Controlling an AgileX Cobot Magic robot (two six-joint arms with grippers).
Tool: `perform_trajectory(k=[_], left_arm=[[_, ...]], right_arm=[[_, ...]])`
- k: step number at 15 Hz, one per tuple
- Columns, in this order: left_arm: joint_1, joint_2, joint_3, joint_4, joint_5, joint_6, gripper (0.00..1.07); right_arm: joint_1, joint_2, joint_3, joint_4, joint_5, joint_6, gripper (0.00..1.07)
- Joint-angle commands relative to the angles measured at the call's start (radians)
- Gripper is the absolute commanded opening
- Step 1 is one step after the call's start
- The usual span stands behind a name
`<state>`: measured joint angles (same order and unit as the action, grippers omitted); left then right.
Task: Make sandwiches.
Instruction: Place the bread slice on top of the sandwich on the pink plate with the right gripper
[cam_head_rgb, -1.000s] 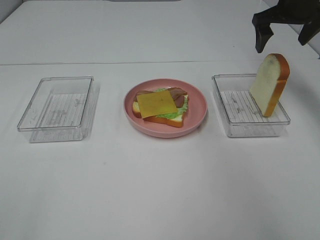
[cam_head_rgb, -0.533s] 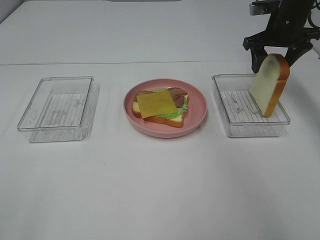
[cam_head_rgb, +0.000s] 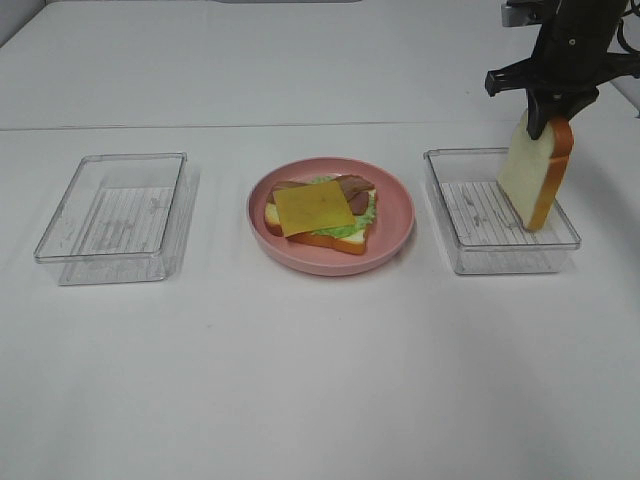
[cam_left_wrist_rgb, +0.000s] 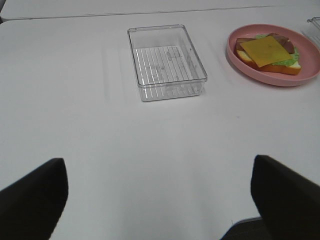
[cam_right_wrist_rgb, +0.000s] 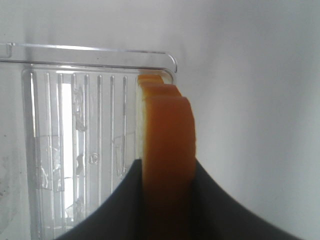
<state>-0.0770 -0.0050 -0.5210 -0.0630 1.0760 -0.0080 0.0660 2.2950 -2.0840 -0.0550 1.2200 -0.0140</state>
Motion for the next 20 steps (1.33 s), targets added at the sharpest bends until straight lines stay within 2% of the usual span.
perform_trajectory(k=[1, 5, 10, 11, 14, 15, 17, 20], left_arm=[[0.001, -0.017, 0.002, 0.003, -0.002, 0.001, 0.91], [0.001, -0.017, 0.002, 0.003, -0.002, 0.001, 0.91], [0.001, -0.017, 0.002, 0.003, -0.002, 0.001, 0.91], [0.001, -0.017, 0.002, 0.003, -0.002, 0.001, 0.91], [0.001, -0.017, 0.002, 0.003, -0.002, 0.001, 0.91], [0.001, -0.017, 0.002, 0.003, -0.002, 0.001, 0.91], [0.001, -0.017, 0.002, 0.003, -0.002, 0.001, 0.91], [0.001, -0.017, 0.002, 0.003, -0.002, 0.001, 0.91]], right_arm=[[0.0, -0.032, -0.014, 0.027, 0.11, -0.016, 0.0], [0.0, -0.134, -0.014, 0.078, 0.106, -0.034, 0.0], [0.004, -0.191, -0.013, 0.376, 0.108, -0.105, 0.0], [0.032, -0.191, -0.013, 0.413, 0.107, -0.128, 0.0], [0.098, -0.186, -0.013, 0.414, 0.09, -0.128, 0.0], [0.172, -0.173, -0.013, 0.415, 0.065, -0.128, 0.0], [0.226, -0.154, -0.013, 0.415, 0.044, -0.128, 0.0], [0.292, -0.096, -0.013, 0.492, 0.001, -0.161, 0.0]])
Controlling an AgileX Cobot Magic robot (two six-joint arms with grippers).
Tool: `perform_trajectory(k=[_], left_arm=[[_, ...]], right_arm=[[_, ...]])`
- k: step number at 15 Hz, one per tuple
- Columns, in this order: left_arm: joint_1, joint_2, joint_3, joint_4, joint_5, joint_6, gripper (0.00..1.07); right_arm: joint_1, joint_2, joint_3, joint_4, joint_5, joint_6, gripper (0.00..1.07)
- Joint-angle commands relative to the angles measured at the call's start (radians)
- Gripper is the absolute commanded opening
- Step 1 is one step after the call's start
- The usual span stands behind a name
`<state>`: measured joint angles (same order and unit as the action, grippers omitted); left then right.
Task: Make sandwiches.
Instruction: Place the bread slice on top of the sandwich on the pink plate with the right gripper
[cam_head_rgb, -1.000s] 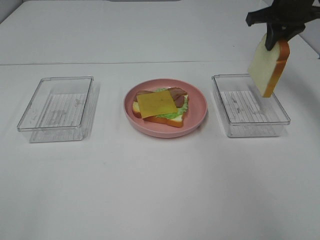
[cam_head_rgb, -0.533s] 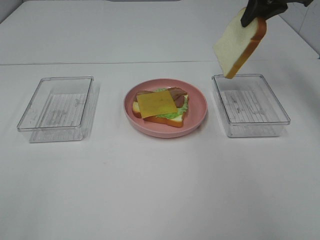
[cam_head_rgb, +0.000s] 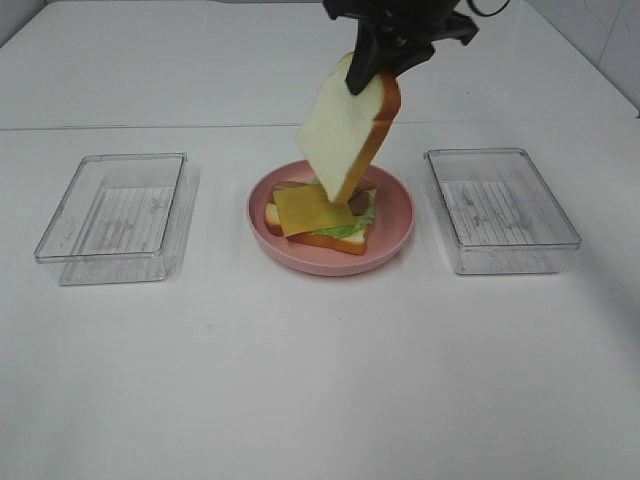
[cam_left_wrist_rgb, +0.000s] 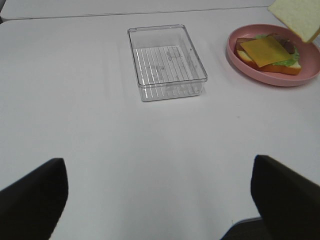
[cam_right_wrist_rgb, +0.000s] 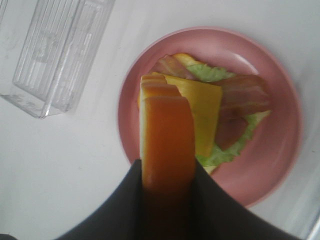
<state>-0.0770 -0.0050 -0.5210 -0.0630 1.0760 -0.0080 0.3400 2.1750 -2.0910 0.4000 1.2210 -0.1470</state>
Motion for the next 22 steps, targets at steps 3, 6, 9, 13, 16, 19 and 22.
perform_trajectory(k=[3, 6, 9, 13, 16, 19, 22], left_arm=[[0.001, -0.017, 0.002, 0.003, -0.002, 0.001, 0.91], [0.001, -0.017, 0.002, 0.003, -0.002, 0.001, 0.91], [0.001, -0.017, 0.002, 0.003, -0.002, 0.001, 0.91], [0.001, -0.017, 0.002, 0.003, -0.002, 0.001, 0.91], [0.001, -0.017, 0.002, 0.003, -0.002, 0.001, 0.91], [0.001, -0.017, 0.002, 0.003, -0.002, 0.001, 0.91], [0.001, -0.017, 0.002, 0.003, -0.002, 0.001, 0.91]], right_arm=[[0.026, 0.072, -0.006, 0.172, -0.069, -0.086, 0.0], [0.026, 0.115, -0.006, 0.184, -0.098, -0.093, 0.0], [0.026, 0.151, -0.006, 0.183, -0.117, -0.093, 0.0], [0.024, 0.193, -0.006, 0.111, -0.155, -0.092, 0.0], [0.024, 0.193, -0.006, 0.046, -0.163, -0.088, 0.0], [0.025, 0.193, -0.006, 0.041, -0.161, -0.081, 0.17], [0.025, 0.193, -0.006, 0.003, -0.163, -0.082, 0.62]])
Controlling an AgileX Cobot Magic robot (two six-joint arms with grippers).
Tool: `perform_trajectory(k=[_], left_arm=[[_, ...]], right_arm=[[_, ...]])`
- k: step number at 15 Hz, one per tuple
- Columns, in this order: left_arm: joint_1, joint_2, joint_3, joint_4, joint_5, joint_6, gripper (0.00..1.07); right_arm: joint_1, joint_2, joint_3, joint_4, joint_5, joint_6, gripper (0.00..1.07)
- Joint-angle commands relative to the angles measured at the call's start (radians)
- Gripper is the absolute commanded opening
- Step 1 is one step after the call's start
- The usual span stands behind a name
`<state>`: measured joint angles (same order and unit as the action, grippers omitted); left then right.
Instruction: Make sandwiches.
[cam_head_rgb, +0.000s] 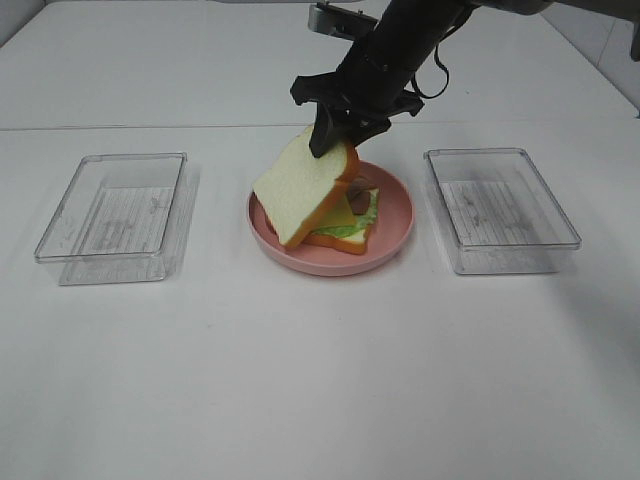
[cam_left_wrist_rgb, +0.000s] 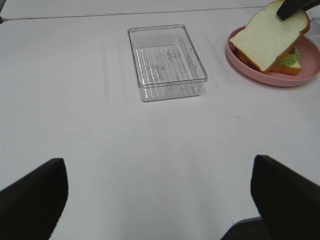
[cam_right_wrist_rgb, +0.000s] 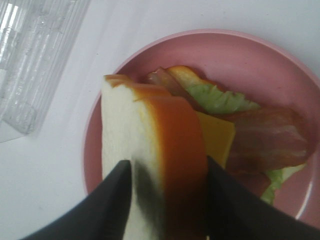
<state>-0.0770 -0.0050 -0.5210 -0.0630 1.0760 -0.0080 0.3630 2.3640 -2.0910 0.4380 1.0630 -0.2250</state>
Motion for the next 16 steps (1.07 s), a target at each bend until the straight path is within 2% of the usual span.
perform_trajectory(k=[1, 2, 3, 6, 7, 10, 11, 13, 16], left_arm=[[0.001, -0.017, 0.002, 0.003, -0.002, 0.001, 0.91], [0.001, -0.017, 0.002, 0.003, -0.002, 0.001, 0.91], [0.001, -0.017, 0.002, 0.003, -0.002, 0.001, 0.91], [0.001, -0.017, 0.002, 0.003, -0.002, 0.001, 0.91], [0.001, -0.017, 0.002, 0.003, -0.002, 0.001, 0.91], [0.001, -0.017, 0.002, 0.003, -0.002, 0.001, 0.91], [0.001, -0.017, 0.002, 0.003, -0.002, 0.001, 0.91], [0.001, -0.017, 0.002, 0.003, -0.002, 0.001, 0.91], [0.001, -0.017, 0.002, 0.003, -0.002, 0.001, 0.91]], right_arm=[[0.002, 0.003, -0.006, -0.065, -0.003, -0.011, 0.73], [0.002, 0.002, -0.006, -0.084, -0.001, -0.015, 0.78], [0.002, -0.01, -0.007, -0.178, 0.004, -0.015, 0.85], [0.002, -0.048, -0.007, -0.28, 0.022, 0.006, 0.85], [0.002, -0.113, -0.007, -0.349, 0.084, 0.015, 0.85], [0.002, -0.195, -0.007, -0.382, 0.153, 0.017, 0.85], [0.002, -0.276, -0.006, -0.438, 0.21, 0.049, 0.85], [0.002, -0.324, -0.003, -0.499, 0.268, 0.094, 0.85], [0.002, -0.476, 0.121, -0.552, 0.267, 0.149, 0.85]])
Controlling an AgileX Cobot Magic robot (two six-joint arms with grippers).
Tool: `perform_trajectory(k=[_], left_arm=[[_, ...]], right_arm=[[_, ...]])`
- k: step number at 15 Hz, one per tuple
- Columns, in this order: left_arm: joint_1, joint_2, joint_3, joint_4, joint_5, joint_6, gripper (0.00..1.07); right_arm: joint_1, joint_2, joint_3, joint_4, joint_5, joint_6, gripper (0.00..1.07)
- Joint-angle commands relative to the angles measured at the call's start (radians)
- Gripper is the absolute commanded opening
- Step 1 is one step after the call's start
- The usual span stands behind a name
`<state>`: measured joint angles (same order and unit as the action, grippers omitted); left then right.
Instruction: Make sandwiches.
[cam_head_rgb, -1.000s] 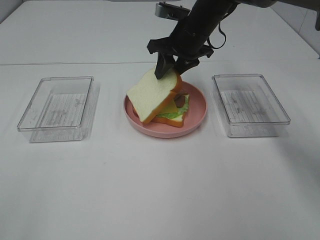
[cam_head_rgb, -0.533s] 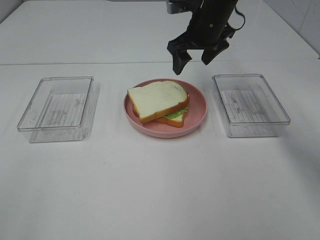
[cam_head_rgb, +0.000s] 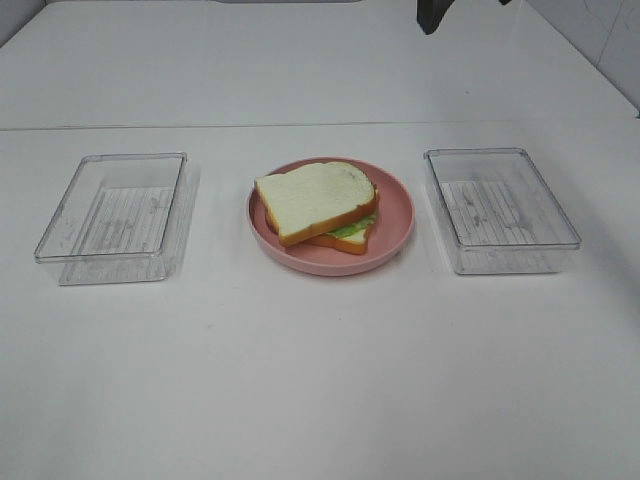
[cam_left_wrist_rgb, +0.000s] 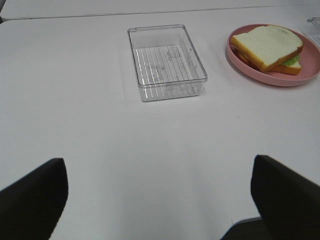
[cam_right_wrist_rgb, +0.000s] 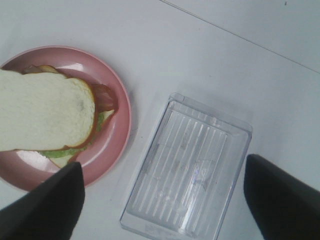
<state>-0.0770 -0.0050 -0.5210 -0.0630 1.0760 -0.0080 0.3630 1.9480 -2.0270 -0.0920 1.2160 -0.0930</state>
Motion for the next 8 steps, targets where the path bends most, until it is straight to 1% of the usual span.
perform_trajectory(k=[1, 2, 3, 4, 5, 6, 7, 8], left_arm=[[0.001, -0.017, 0.002, 0.003, -0.002, 0.001, 0.91], [0.001, -0.017, 0.002, 0.003, -0.002, 0.001, 0.91], [0.001, -0.017, 0.002, 0.003, -0.002, 0.001, 0.91], [0.001, -0.017, 0.002, 0.003, -0.002, 0.001, 0.91], [0.001, -0.017, 0.002, 0.003, -0.002, 0.001, 0.91], [0.001, -0.017, 0.002, 0.003, -0.002, 0.001, 0.91], [0.001, -0.017, 0.002, 0.003, -0.002, 0.001, 0.91], [0.001, -0.017, 0.002, 0.003, -0.002, 0.001, 0.91]], right_arm=[[0.002, -0.08, 0.08, -0.024, 0.114, 0.021, 0.85], [0.002, -0.134, 0.149, -0.026, 0.114, 0.027, 0.85], [0.002, -0.21, 0.264, -0.028, 0.114, 0.036, 0.85], [0.002, -0.237, 0.308, -0.033, 0.113, 0.042, 0.85], [0.002, -0.285, 0.386, -0.045, 0.111, 0.059, 0.85], [0.002, -0.367, 0.516, -0.064, 0.094, 0.086, 0.85], [0.002, -0.422, 0.594, -0.074, 0.078, 0.1, 0.85], [0.002, -0.454, 0.637, -0.078, 0.072, 0.106, 0.85]])
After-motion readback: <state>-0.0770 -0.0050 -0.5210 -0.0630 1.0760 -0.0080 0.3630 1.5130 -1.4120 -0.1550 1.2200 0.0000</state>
